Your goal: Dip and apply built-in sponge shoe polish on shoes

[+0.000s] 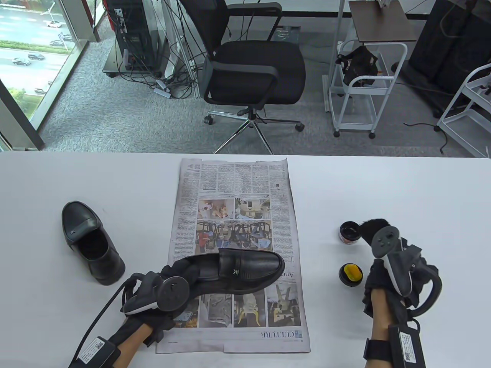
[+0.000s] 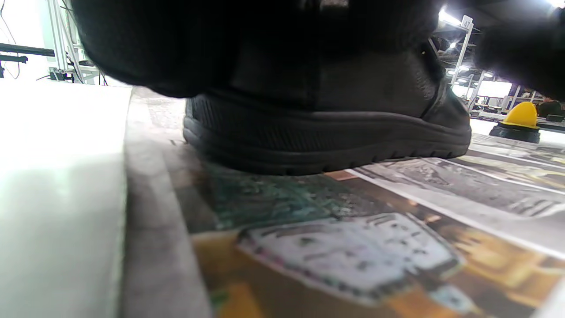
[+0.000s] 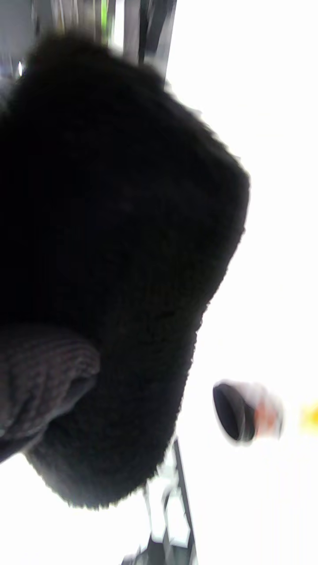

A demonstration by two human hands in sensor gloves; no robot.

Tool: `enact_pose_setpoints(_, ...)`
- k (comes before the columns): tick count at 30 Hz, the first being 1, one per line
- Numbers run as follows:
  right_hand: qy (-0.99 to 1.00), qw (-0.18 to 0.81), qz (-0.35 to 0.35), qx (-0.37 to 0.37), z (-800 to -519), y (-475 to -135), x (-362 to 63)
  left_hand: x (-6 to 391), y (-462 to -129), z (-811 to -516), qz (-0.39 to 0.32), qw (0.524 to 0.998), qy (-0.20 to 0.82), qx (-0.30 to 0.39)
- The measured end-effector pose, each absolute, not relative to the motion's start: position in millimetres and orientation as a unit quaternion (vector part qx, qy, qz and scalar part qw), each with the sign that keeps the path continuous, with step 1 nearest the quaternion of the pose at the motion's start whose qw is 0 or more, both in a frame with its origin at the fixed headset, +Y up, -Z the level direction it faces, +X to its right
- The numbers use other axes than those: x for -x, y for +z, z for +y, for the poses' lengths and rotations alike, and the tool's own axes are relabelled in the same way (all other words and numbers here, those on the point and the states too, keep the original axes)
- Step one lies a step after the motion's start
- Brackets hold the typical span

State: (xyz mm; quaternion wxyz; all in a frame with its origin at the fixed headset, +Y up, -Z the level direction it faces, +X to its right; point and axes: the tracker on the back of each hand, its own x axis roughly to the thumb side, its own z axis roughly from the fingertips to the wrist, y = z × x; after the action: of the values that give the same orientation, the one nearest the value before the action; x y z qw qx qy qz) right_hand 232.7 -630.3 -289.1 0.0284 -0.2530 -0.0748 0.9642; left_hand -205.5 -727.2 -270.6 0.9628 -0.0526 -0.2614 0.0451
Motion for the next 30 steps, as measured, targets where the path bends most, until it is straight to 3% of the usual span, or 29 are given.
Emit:
enact_pose_setpoints(4,0.986,0.05,-0.093,0.131,-614.8,-276.6,-160.3,205.6,-270.7,-727.4,-0.263,0.963,0.043,0.051)
enact_pose_setpoints(8,0.971,0.22,-0.066,0.059,-648.5,-274.8,-105.7,208.5,-272.8,-726.4,-0.27,0.959,0.055,0.063)
enact_pose_setpoints(11,0.961,0.256,-0.1,0.014,-668.6,-279.7,-81.7,207.8,-272.0,-726.9,-0.27,0.96,0.048,0.056)
enact_pose_setpoints(16,0.951,0.239,-0.193,-0.039,-670.1,-280.1,-56.7,207.5,-272.0,-727.0,-0.267,0.961,0.045,0.052)
enact_pose_setpoints(19,0.939,0.256,-0.206,-0.098,-678.5,-280.2,-44.5,207.7,-273.2,-726.3,-0.27,0.961,0.042,0.05)
enact_pose_setpoints(24,0.946,0.191,-0.127,-0.23,-700.5,-280.6,-26.3,206.7,-272.9,-726.3,-0.268,0.961,0.037,0.05)
enact_pose_setpoints(27,0.958,0.166,-0.071,-0.224,-705.9,-285.4,-29.3,206.5,-272.8,-726.5,-0.268,0.961,0.039,0.051)
enact_pose_setpoints(30,0.976,0.151,-0.032,-0.156,-711.5,-290.9,-50.1,206.4,-272.6,-726.7,-0.268,0.961,0.037,0.051)
